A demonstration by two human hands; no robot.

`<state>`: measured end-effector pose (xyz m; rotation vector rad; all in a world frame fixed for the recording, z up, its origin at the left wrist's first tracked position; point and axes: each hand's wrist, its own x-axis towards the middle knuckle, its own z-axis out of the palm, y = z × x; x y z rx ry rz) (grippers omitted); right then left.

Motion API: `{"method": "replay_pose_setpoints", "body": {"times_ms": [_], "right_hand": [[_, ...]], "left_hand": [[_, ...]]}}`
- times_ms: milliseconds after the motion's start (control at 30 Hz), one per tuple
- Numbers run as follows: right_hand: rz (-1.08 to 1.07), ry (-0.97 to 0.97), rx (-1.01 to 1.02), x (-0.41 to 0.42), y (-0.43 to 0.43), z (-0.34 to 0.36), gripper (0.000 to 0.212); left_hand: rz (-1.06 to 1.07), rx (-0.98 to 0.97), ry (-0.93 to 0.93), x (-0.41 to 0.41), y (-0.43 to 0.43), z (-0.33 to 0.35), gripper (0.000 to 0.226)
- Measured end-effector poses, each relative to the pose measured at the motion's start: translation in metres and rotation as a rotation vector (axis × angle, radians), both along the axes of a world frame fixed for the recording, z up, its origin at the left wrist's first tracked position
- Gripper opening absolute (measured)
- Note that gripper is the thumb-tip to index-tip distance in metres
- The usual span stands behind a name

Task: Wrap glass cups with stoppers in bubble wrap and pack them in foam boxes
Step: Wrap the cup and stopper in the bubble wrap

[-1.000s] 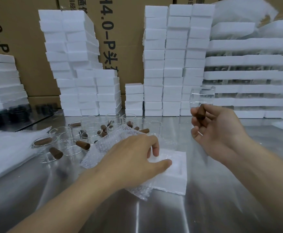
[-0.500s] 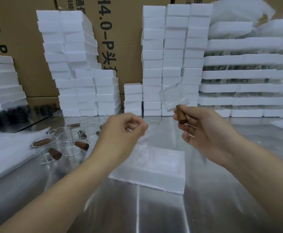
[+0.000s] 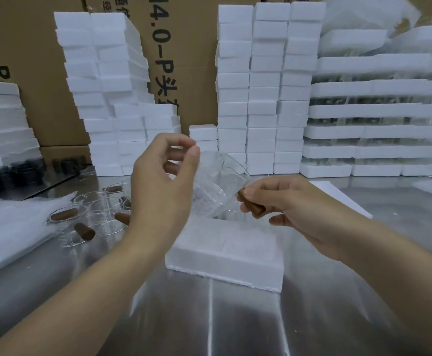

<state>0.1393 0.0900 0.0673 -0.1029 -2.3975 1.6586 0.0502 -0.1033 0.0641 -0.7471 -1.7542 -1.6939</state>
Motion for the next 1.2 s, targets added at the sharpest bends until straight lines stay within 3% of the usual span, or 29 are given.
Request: {"method": "replay_pose_setpoints", "body": {"times_ms": [200, 433, 533, 600, 867, 1200], "right_hand": [[0.054, -0.03, 0.037, 0.002, 0.0, 0.0, 0.02], [0.104, -0.006, -0.083, 0.001, 0.004, 0.0, 0.043], [0.127, -0.019, -0.257, -0.001, 0.007, 0.002, 0.016], [0.128, -0.026, -0.279, -0.001, 0.009, 0.003, 0.022], [-0.051, 0.053, 0.03, 0.0, 0.0, -0.003, 0.011], [-0.069, 0.08, 0.127, 0.001, -0.003, -0.006, 0.015]], "left_hand": [[0.067, -0.438, 0.472, 0.021, 0.009, -0.012, 0.01], [0.069, -0.506, 0.672, 0.03, 0.024, -0.025, 0.014], [0.162, -0.487, 0.669, 0.028, 0.021, -0.021, 0.02], [0.199, -0.439, 0.615, 0.025, 0.017, -0.018, 0.025], [0.159, -0.372, 0.43, 0.02, 0.01, -0.013, 0.032], [0.042, -0.493, 0.548, 0.022, 0.014, -0.016, 0.029]]}}
